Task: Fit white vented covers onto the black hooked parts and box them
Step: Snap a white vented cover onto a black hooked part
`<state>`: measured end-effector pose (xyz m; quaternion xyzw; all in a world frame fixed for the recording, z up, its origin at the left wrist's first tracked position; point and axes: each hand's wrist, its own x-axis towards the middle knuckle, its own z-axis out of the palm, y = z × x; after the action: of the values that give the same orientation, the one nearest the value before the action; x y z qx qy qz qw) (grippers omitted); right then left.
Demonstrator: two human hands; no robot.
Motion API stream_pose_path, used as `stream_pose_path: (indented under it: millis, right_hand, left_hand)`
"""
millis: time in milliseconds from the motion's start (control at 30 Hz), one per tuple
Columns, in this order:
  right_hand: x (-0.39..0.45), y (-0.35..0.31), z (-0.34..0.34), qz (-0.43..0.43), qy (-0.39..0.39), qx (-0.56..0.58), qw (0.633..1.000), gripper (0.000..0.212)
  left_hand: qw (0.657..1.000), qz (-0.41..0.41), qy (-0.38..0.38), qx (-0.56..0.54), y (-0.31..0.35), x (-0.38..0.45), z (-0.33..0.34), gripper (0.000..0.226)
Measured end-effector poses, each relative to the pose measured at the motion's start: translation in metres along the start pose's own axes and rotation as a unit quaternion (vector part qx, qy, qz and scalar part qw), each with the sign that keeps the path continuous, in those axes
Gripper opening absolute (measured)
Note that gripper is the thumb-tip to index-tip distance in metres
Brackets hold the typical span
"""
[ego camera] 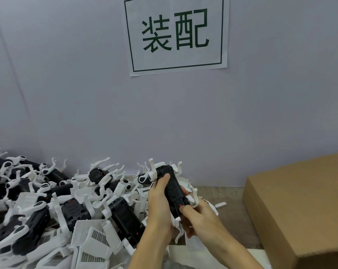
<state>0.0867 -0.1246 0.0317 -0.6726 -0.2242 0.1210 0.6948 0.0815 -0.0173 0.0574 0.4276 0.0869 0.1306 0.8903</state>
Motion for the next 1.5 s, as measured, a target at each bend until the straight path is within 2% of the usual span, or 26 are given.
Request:
stream_pose_path:
  millis: [133, 300, 433, 533, 667, 767, 833, 900, 933, 1000, 1067, 1100, 1167, 1233, 1300, 1433, 1500]
  right_hand:
    - [-0.001, -0.003, 0.003, 0.009, 0.000, 0.032, 0.999, 0.026]
    - [0.001, 0.000, 0.004, 0.015, 0.014, 0.023, 1.000, 0.034]
    - [-0.001, -0.002, 0.004, 0.008, -0.002, 0.040, 0.999, 0.022]
    - [-0.001, -0.003, 0.003, 0.004, -0.023, 0.034, 0.999, 0.024]
    - [-0.001, -0.002, -0.001, 0.008, 0.004, 0.013, 1.000, 0.021]
    - [-0.003, -0.006, -0.003, 0.003, 0.009, -0.038, 0.999, 0.015]
    - [-0.006, -0.011, -0.010, 0.008, -0.018, -0.092, 0.996, 0.027]
    - [-0.009, -0.020, -0.019, 0.003, -0.041, -0.091, 0.995, 0.017]
    - [-0.009, -0.022, -0.025, -0.005, -0.025, -0.072, 0.997, 0.019]
    - [-0.006, -0.022, -0.038, -0.028, 0.099, -0.064, 0.993, 0.028]
    - [-0.001, -0.013, -0.051, -0.038, 0.257, -0.144, 0.955, 0.029]
    - [0.001, -0.008, -0.054, -0.022, 0.298, -0.189, 0.935, 0.031]
    - [0.004, 0.003, -0.056, 0.026, 0.303, -0.232, 0.924, 0.033]
    - [0.004, 0.010, -0.052, 0.053, 0.263, -0.265, 0.926, 0.031]
    - [0.003, 0.010, -0.051, 0.044, 0.237, -0.288, 0.927, 0.035]
    - [0.003, 0.010, -0.056, 0.027, 0.230, -0.287, 0.930, 0.048]
    - [0.004, 0.013, -0.059, 0.024, 0.235, -0.288, 0.928, 0.049]
  left_hand:
    - [1.000, -0.006, -0.010, 0.009, 0.000, -0.001, -0.001, 0.053]
    - [1.000, 0.000, -0.004, 0.013, 0.001, -0.003, 0.000, 0.051]
    - [1.000, -0.013, -0.008, 0.012, 0.003, -0.006, 0.000, 0.043]
    - [1.000, -0.028, -0.008, -0.008, 0.005, -0.006, 0.000, 0.034]
    - [0.998, 0.013, -0.014, 0.062, 0.001, -0.001, -0.002, 0.043]
    - [0.996, 0.048, -0.022, 0.078, 0.001, 0.000, -0.001, 0.030]
    - [0.998, 0.034, -0.029, 0.040, 0.003, -0.002, 0.001, 0.024]
    - [0.999, -0.001, -0.031, -0.044, 0.005, -0.004, 0.001, 0.028]
    - [0.996, -0.006, -0.024, -0.084, 0.006, -0.004, 0.001, 0.030]
    - [0.990, 0.000, 0.013, -0.143, 0.010, -0.001, -0.002, 0.030]
    - [0.981, 0.006, 0.056, -0.185, 0.015, 0.004, -0.007, 0.028]
    - [0.978, 0.009, 0.070, -0.195, 0.017, 0.006, -0.009, 0.028]
    - [0.978, 0.023, 0.085, -0.187, 0.020, 0.009, -0.013, 0.032]
    - [0.981, 0.040, 0.079, -0.171, 0.021, 0.010, -0.013, 0.025]
    - [0.981, 0.030, 0.074, -0.177, 0.022, 0.010, -0.011, 0.022]
    - [0.982, 0.006, 0.059, -0.180, 0.021, 0.009, -0.010, 0.034]
    - [0.983, 0.001, 0.038, -0.178, 0.021, 0.008, -0.010, 0.028]
